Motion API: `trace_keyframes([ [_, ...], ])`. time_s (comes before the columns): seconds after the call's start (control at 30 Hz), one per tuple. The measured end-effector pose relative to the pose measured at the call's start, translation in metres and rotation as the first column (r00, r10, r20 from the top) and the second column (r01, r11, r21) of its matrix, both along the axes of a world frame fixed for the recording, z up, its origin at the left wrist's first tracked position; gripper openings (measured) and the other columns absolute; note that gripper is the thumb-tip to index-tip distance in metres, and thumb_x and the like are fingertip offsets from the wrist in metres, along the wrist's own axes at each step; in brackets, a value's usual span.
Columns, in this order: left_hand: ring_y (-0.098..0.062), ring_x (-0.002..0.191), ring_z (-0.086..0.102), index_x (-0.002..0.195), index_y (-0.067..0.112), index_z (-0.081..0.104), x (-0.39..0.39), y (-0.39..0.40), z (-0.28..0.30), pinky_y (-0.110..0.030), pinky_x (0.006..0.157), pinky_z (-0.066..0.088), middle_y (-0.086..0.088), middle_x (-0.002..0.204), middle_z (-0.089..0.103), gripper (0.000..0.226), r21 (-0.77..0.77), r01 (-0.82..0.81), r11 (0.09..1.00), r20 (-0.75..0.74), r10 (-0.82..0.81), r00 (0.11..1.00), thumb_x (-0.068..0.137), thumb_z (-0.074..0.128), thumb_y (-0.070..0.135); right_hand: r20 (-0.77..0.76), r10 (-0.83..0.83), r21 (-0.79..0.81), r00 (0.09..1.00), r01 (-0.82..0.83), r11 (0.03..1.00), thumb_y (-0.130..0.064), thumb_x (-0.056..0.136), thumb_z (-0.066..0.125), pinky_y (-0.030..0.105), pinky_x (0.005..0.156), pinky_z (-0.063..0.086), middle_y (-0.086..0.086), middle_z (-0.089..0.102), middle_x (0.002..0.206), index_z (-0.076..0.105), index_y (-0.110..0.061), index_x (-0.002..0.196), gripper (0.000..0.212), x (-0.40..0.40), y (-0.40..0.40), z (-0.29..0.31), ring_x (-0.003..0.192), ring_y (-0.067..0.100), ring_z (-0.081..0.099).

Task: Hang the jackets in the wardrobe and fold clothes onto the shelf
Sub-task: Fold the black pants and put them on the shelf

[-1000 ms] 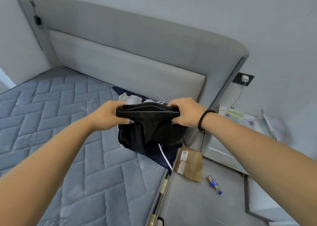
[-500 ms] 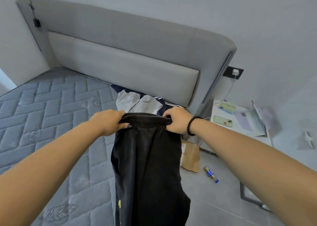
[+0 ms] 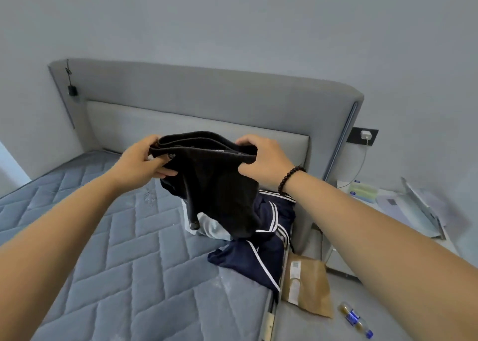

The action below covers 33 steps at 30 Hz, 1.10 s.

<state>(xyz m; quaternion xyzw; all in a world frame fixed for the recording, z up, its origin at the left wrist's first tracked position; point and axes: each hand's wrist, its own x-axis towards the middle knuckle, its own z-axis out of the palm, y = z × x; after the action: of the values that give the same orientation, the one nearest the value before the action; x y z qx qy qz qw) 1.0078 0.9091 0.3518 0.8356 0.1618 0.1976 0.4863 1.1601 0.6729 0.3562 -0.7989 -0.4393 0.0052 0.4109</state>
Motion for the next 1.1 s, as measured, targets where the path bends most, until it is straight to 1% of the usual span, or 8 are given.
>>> trace_keyframes([
  [0.07,-0.025,0.077,0.074,0.106,0.021,0.059,-0.019,0.001,-0.029,-0.029,0.068,0.061,-0.006,0.105,0.068,0.015,0.08,0.059,0.995,-0.035,-0.056,0.998,0.095,0.058,0.011,-0.015,0.004,-0.028,1.0,-0.004,1.0,-0.008,0.071,0.067,-0.001,0.072,0.037,-0.013,0.061,0.102,0.063,-0.023,0.111,0.043,-0.009,-0.001,-0.034,0.095,0.006,0.057],
  [0.17,-0.022,0.071,0.074,0.097,0.02,0.062,-0.054,-0.001,-0.087,-0.026,0.07,0.057,0.0,0.089,0.073,0.013,0.221,0.143,0.965,-0.131,-0.116,0.985,0.091,0.064,0.008,-0.048,0.046,-0.118,0.998,-0.052,0.992,-0.008,0.072,0.068,0.004,0.077,0.039,-0.011,0.061,0.109,0.062,-0.021,0.115,0.045,-0.032,-0.005,-0.096,0.099,0.005,0.056],
  [0.23,-0.023,0.068,0.074,0.086,0.025,0.064,-0.081,-0.001,-0.131,-0.02,0.064,0.055,0.003,0.084,0.074,0.017,0.196,0.205,0.959,-0.167,-0.173,0.971,0.088,0.067,0.008,-0.096,0.073,-0.158,0.993,-0.087,0.984,-0.007,0.071,0.069,0.006,0.079,0.042,-0.014,0.063,0.106,0.063,-0.019,0.114,0.045,-0.053,-0.012,-0.141,0.095,-0.003,0.058],
  [0.33,-0.025,0.065,0.073,0.081,0.03,0.066,-0.117,0.004,-0.198,-0.027,0.061,0.058,-0.001,0.08,0.073,0.02,0.15,0.308,0.94,-0.222,-0.271,0.936,0.084,0.071,0.01,-0.193,0.066,-0.269,0.979,-0.118,0.956,-0.009,0.07,0.07,0.007,0.078,0.044,-0.017,0.064,0.099,0.066,-0.023,0.11,0.042,-0.092,-0.026,-0.209,0.088,-0.007,0.058],
  [0.57,-0.025,0.062,0.07,0.09,0.011,0.064,-0.176,0.005,-0.32,-0.033,0.053,0.057,-0.007,0.075,0.07,0.015,0.042,0.463,0.885,-0.383,-0.414,0.826,0.084,0.074,0.019,-0.36,-0.127,-0.373,0.924,-0.017,0.928,-0.008,0.069,0.066,0.02,0.08,0.051,-0.013,0.067,0.09,0.067,-0.028,0.091,0.03,-0.206,-0.053,-0.336,0.085,0.0,0.062],
  [0.8,-0.013,0.057,0.064,0.091,0.011,0.061,-0.227,-0.008,-0.356,-0.026,0.046,0.05,0.0,0.069,0.066,0.025,-0.054,0.626,0.778,-0.459,-0.576,0.676,0.083,0.073,0.032,-0.372,-0.15,-0.518,0.916,-0.071,0.852,-0.003,0.074,0.067,0.025,0.078,0.056,-0.005,0.071,0.09,0.072,-0.017,0.092,0.024,-0.273,-0.072,-0.343,0.085,0.009,0.065],
  [1.0,-0.021,0.052,0.054,0.092,0.002,0.061,-0.267,-0.007,-0.347,-0.02,0.042,0.043,-0.013,0.071,0.059,0.029,-0.257,0.73,0.633,-0.484,-0.738,0.47,0.085,0.074,0.027,-0.494,-0.068,-0.635,0.867,-0.307,0.709,-0.003,0.075,0.074,0.023,0.069,0.052,0.004,0.067,0.08,0.068,-0.006,0.088,0.014,-0.327,-0.074,-0.323,0.072,0.011,0.06],
  [1.1,-0.029,0.059,0.054,0.095,0.003,0.062,-0.28,0.002,-0.343,-0.021,0.043,0.045,-0.01,0.071,0.062,0.033,-0.313,0.741,0.594,-0.458,-0.778,0.43,0.084,0.074,0.032,-0.515,-0.018,-0.652,0.857,-0.378,0.658,-0.003,0.074,0.075,0.031,0.071,0.052,0.012,0.067,0.08,0.066,0.0,0.086,0.016,-0.335,-0.063,-0.314,0.072,0.013,0.059],
])
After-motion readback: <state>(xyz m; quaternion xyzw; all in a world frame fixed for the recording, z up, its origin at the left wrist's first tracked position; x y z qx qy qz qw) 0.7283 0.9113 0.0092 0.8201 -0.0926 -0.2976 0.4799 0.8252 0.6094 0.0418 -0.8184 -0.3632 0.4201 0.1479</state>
